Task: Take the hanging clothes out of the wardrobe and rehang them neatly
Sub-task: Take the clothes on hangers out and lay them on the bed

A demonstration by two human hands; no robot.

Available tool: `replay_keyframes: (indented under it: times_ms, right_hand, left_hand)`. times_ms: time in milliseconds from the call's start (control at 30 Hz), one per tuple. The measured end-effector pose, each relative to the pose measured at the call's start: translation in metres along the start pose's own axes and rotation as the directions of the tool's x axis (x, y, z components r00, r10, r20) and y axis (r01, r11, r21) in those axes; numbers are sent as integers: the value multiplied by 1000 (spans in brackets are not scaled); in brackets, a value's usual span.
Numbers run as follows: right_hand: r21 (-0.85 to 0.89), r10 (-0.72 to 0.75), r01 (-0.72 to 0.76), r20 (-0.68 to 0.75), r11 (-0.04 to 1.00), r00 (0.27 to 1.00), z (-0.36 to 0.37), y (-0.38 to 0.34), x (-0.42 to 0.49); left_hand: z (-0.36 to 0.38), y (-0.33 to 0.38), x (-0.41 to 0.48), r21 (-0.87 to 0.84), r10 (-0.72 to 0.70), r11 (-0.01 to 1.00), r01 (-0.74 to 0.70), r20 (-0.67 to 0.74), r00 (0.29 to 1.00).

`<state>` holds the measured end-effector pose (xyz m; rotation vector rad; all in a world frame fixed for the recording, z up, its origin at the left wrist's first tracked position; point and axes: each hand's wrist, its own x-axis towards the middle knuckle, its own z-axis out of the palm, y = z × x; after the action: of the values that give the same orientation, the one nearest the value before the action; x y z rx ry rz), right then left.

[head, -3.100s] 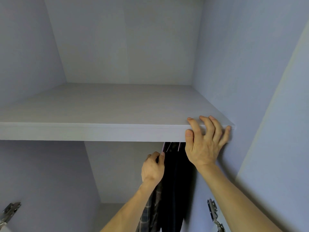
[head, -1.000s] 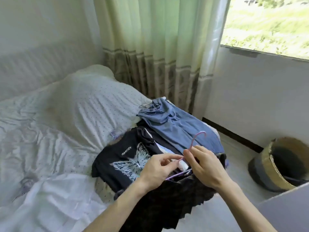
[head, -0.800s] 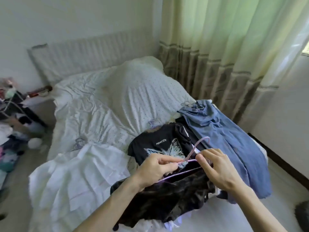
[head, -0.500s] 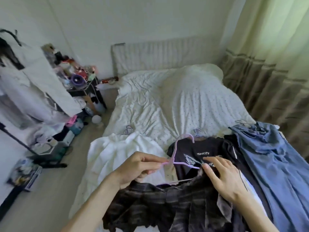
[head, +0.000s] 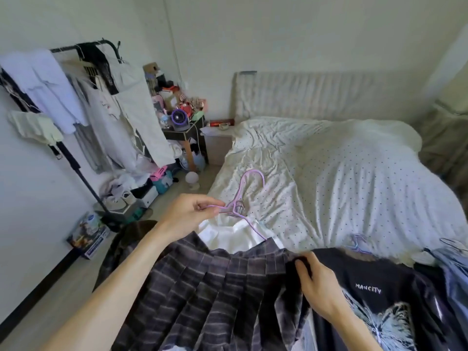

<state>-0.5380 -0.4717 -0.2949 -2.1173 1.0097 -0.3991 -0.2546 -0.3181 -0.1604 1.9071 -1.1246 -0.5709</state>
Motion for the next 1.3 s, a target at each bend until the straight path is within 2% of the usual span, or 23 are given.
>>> replay_keyframes:
  times_ms: [233, 467, 633, 700, 767, 800, 900, 1000, 1067, 1133, 1300]
  right_hand:
    - [-28, 169, -169, 16, 985, 985, 61, 0, 140]
    - [-65, 304, -299, 80, 952, 949, 121, 16, 257]
    - [-127, 364, -346, 161, 929, 917, 163, 41, 304]
    - [-217, 373, -329, 209, 919, 904, 181, 57, 311]
    - [-326, 400, -308, 269, 894, 876, 201, 75, 311]
    - [-375, 427, -303, 311, 876, 849, 211, 85, 309]
    - [-506, 548, -305, 448, 807, 706, 240, 108, 293]
    - [-591, 624, -271, 547, 760, 558, 267, 122, 276]
    - [-614, 638, -246, 572, 750, 516, 280, 127, 266]
    - [-628, 640, -221, 585, 746, 499, 288, 128, 261]
    - [-621, 623, -211, 579, 755, 525, 288, 123, 258]
  left_hand:
    - [-11, -108, 152, -17, -33, 999, 32, -15, 999]
    - [19, -230, 306, 81, -102, 992, 100, 20, 995]
    - [66, -319, 369, 212, -165, 964, 161, 2, 986]
    - [87, -346, 383, 365, -194, 911, 191, -29, 981]
    - [108, -371, 385, 597, -241, 773, 217, -40, 970]
    - [118, -380, 380, 652, -262, 727, 216, -27, 965]
    - [158, -401, 344, 671, -271, 727, 147, 83, 959]
    - [192, -424, 283, 687, -452, 698, 201, 205, 868]
    - [202, -442, 250, 722, -588, 636, 273, 224, 777]
    - [203, -453, 238, 729, -649, 609, 314, 230, 725]
    - [195, -447, 257, 777, -751, 548, 310, 293, 592]
